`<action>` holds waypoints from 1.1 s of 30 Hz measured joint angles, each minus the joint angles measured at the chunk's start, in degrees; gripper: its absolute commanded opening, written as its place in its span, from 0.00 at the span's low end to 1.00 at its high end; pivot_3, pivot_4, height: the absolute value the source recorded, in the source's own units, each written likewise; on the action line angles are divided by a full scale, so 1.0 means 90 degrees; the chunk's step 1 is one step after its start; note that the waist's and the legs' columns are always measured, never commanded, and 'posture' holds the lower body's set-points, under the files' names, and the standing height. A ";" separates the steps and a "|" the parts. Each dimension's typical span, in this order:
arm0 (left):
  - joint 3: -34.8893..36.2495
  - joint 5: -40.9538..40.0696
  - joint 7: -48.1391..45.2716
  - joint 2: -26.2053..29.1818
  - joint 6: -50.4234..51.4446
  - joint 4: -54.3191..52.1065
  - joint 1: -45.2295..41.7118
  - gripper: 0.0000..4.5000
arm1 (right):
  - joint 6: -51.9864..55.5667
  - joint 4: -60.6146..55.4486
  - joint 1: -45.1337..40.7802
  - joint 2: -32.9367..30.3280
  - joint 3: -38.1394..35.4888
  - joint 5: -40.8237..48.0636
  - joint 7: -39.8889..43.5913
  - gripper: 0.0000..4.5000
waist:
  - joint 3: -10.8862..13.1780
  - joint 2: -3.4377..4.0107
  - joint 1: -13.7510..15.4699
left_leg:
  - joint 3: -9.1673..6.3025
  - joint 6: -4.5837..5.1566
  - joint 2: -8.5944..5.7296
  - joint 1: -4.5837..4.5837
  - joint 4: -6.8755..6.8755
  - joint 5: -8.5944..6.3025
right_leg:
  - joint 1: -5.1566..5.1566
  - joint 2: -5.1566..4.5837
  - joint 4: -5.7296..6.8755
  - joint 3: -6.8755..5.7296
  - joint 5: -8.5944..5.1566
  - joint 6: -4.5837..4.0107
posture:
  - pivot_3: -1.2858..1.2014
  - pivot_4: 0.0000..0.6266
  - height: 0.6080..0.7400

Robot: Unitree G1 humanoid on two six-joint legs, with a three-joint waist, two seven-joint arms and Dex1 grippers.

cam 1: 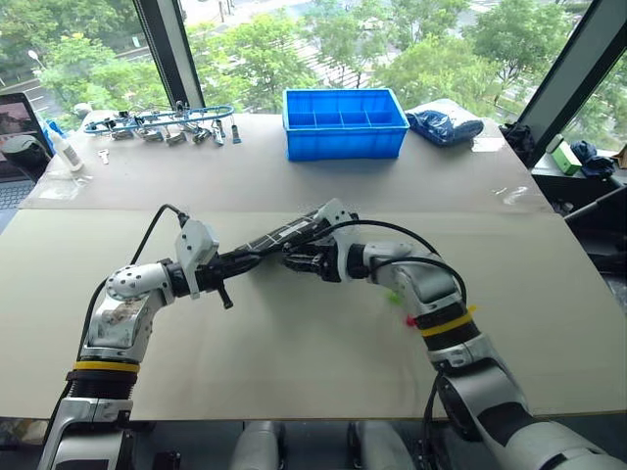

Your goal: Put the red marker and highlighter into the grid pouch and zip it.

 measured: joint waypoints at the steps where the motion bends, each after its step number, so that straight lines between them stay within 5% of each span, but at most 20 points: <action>1: -0.0005 0.0000 0.0000 -0.0024 -0.0001 -0.0003 -0.0010 0.00 | 0.0233 -0.0245 0.0093 -0.0101 -0.0117 0.0149 0.0012 0.65 | 0.0000 0.0000 -0.0005 | -0.0001 0.0000 0.0001 0.0000 -0.0001 0.0000 | 0.0000 0.0002 -0.0001 0.0000 0.0000 0.0000 | 0.52 0.24 1.00; 8: 0.0002 0.0005 0.0001 -0.0050 -0.0008 -0.0012 0.0007 0.00 | 0.1665 -0.2739 0.0802 -0.0929 -0.1787 0.1625 -0.0109 0.65 | 0.0000 -0.0001 0.0022 | -0.0007 0.0003 0.0000 0.0000 0.0000 -0.0002 | 0.0004 -0.0001 -0.0004 -0.0001 0.0000 0.0000 | 0.52 0.24 1.00; 14: 0.0008 0.0010 0.0006 -0.0057 -0.0030 -0.0011 0.0040 0.00 | 0.3598 -0.3760 0.0981 -0.0976 -0.3310 0.1627 -0.1817 0.65 | 0.0000 -0.0001 0.0022 | -0.0008 0.0002 -0.0001 0.0002 -0.0001 -0.0001 | 0.0002 -0.0001 -0.0004 0.0001 -0.0001 -0.0001 | 0.52 0.24 1.00; 23: 0.0027 0.0018 -0.0021 -0.0122 -0.0074 0.0127 0.0040 0.00 | 0.4802 -0.5177 0.1183 -0.1294 -0.3189 0.0424 -0.3667 0.65 | 0.0000 -0.0001 0.0008 | -0.0012 -0.0001 -0.0003 0.0005 -0.0002 0.0001 | -0.0001 0.0003 -0.0028 0.0008 -0.0003 -0.0003 | 0.52 0.24 1.00; 33: 0.0002 0.0023 -0.0014 -0.0190 -0.0216 0.0263 -0.0051 0.00 | 0.4977 -0.5431 0.2025 -0.0051 -0.2927 -0.0407 -0.4602 0.65 | -0.0001 -0.0001 0.0013 | -0.0013 0.0000 -0.0005 0.0000 -0.0001 0.0001 | 0.0005 0.0002 -0.0050 0.0007 0.0000 0.0002 | 0.52 0.24 1.00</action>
